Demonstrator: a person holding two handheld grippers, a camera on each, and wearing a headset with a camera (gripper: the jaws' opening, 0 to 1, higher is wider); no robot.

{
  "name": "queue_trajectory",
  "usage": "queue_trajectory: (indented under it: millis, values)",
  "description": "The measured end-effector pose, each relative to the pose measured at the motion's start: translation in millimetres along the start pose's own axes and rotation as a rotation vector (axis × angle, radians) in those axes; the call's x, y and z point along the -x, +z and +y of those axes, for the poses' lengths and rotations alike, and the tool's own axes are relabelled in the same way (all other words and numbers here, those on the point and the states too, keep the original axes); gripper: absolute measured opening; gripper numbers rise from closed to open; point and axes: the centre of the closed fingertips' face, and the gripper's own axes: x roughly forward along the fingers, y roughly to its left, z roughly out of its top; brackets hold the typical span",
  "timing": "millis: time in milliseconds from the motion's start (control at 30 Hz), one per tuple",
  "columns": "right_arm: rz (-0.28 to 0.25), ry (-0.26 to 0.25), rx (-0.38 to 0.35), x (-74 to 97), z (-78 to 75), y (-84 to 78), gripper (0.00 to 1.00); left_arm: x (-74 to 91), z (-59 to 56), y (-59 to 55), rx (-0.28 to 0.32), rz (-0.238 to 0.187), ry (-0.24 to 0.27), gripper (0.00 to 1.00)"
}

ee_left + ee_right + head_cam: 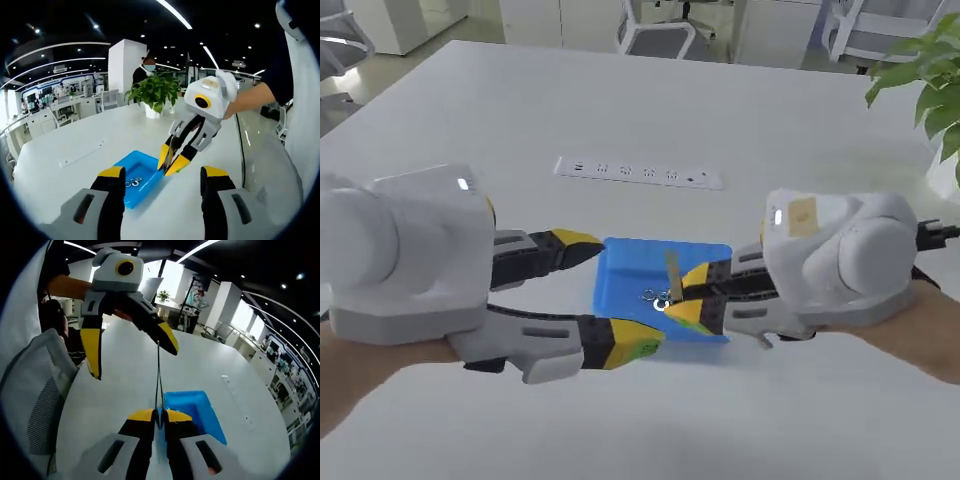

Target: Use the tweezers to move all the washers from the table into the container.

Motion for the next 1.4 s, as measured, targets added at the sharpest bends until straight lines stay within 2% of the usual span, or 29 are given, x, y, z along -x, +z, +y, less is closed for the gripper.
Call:
queue_trajectory:
  millis: [200,300,467,533,633,833,1200,1300,1400]
  values:
    - [0.05,0.035,0.023,1.5,18.7,-9.6,0.08,-11.1,-18.7,-1.5,-0.067,0.037,-0.08,0.58]
    - [0.075,0.05,0.019,0.3,26.0,-14.3,0.08,-15.6,-20.5,-4.7,-0.086,0.048,-0.088,0.49]
    - [0.102,0.081,0.021,-3.8,34.2,-18.3,0.08,-17.6,-29.9,-9.4,-0.128,0.077,-0.145,0.33]
    - [0.117,0.092,0.034,-5.5,36.2,-20.0,0.08,-18.7,-29.9,-15.3,-0.147,0.105,-0.158,0.29]
    - [0.123,0.1,0.038,-5.7,37.4,-18.9,0.08,-18.1,-29.7,-23.9,-0.18,0.148,-0.172,0.28]
    - [0.139,0.121,0.038,-7.3,41.4,-18.8,0.08,-16.6,-32.2,-20.6,-0.173,0.142,-0.181,0.22]
    - [0.156,0.134,0.033,-5.5,47.7,-19.5,0.08,-15.5,-43.1,-29.2,-0.228,0.193,-0.236,0.13]
    - [0.16,0.137,0.037,-5.1,48.3,-19.6,0.08,-15.0,-44.6,-28.7,-0.237,0.19,-0.244,0.08]
    - [0.166,0.141,0.043,-4.5,48.4,-20.5,0.08,-14.0,-45.9,-30.1,-0.251,0.198,-0.255,0.08]
